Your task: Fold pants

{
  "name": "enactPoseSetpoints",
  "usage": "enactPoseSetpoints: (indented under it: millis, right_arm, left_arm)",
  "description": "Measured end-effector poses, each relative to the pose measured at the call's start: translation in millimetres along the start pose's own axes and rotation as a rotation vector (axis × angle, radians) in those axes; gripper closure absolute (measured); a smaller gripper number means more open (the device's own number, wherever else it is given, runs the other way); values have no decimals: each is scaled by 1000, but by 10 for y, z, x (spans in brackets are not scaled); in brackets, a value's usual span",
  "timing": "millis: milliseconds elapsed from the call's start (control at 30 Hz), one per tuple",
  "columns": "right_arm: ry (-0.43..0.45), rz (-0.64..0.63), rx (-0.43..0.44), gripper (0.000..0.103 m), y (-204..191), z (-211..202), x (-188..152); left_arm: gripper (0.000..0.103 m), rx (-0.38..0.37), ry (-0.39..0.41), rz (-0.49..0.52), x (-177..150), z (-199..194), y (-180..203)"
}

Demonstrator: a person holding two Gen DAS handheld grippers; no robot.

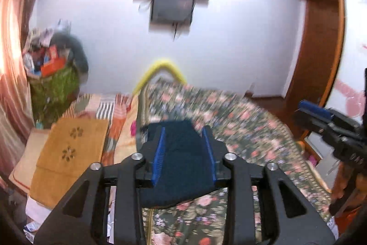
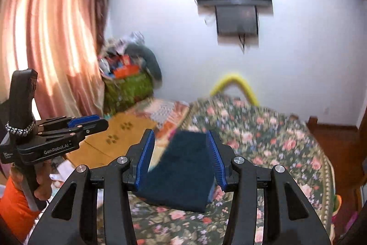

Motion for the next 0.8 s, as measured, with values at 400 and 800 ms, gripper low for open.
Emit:
enactPoseSetpoints:
  millis: [400,800]
  right_arm:
    - [217,-9,36,57,-442,-1268,84]
    - [263,-23,-22,0,-391,-1536,-40]
  left_arm:
    - [31,63,267,44,73,-1561,547]
    - [0,112,314,96,-116,-1873,827]
Point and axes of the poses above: each gripper's, at about its wrist camera, not at the fingertips, and z roughly the way its jaws point, y to its right, x to its top, the point moved 5 cm from there along z, roughly the way its jaws point, and after that the axes turned 9 degrees about y, right-handed, at the moved point
